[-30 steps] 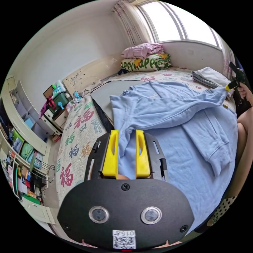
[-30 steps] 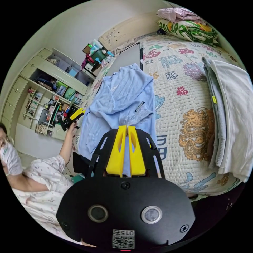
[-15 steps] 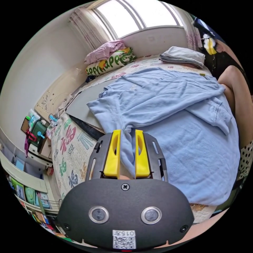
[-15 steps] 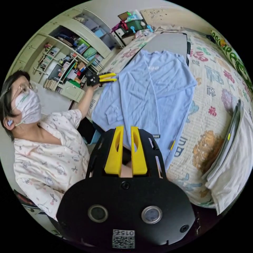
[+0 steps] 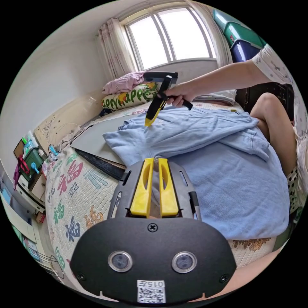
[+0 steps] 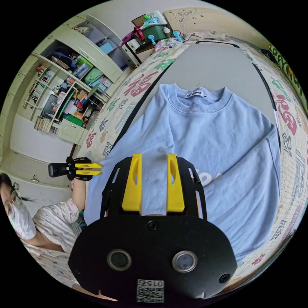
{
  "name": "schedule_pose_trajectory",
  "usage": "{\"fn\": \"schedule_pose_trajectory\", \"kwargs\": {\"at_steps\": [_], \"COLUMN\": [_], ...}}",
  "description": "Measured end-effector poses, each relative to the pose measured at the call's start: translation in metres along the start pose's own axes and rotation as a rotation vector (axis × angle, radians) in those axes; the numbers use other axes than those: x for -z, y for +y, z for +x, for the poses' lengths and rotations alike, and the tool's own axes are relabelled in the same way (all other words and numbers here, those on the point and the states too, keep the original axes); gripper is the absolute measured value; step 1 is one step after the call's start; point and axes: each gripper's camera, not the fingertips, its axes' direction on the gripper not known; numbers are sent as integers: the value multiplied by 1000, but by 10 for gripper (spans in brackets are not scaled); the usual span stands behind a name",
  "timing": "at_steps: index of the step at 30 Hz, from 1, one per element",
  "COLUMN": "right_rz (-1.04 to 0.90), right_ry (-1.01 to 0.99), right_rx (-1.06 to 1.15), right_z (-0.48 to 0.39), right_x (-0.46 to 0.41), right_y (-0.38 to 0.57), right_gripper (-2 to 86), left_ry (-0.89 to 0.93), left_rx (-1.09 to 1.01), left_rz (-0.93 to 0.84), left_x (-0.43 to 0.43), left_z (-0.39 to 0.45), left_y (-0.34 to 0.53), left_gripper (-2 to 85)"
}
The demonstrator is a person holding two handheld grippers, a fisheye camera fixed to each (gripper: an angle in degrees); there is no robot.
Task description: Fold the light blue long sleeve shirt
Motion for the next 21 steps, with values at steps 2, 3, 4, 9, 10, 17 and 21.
{"fn": "schedule_pose_trajectory", "kwargs": {"at_steps": [2, 3, 4, 9, 10, 17, 21], "right_rz": [-28, -24, -26, -13, 6, -22, -91], "right_ry": [80, 106, 139, 175, 156, 185, 115], "right_rx": [22, 25, 35, 20, 27, 68, 74], "right_z": [2, 3, 5, 28, 31, 67, 101], "right_x": [-39, -46, -57, -91, -95, -136, -169], "right_y": [-5, -5, -6, -7, -8, -10, 4], "right_gripper": [107, 104, 95, 12, 4, 94, 106], "left_ry": [-6, -8, -11, -23, -26, -37, -34], "left_rx": [-2, -4, -8, 2, 6, 7, 10], "left_rz": [9, 8, 3, 3, 8, 8, 6], "left_x": [8, 9, 11, 24, 28, 39, 40], "left_z": [-8, -9, -13, -31, -36, -58, -67], "left_y": [-3, -4, -6, -12, -12, -21, -25], "left_gripper": [15, 15, 14, 12, 12, 10, 10]}}
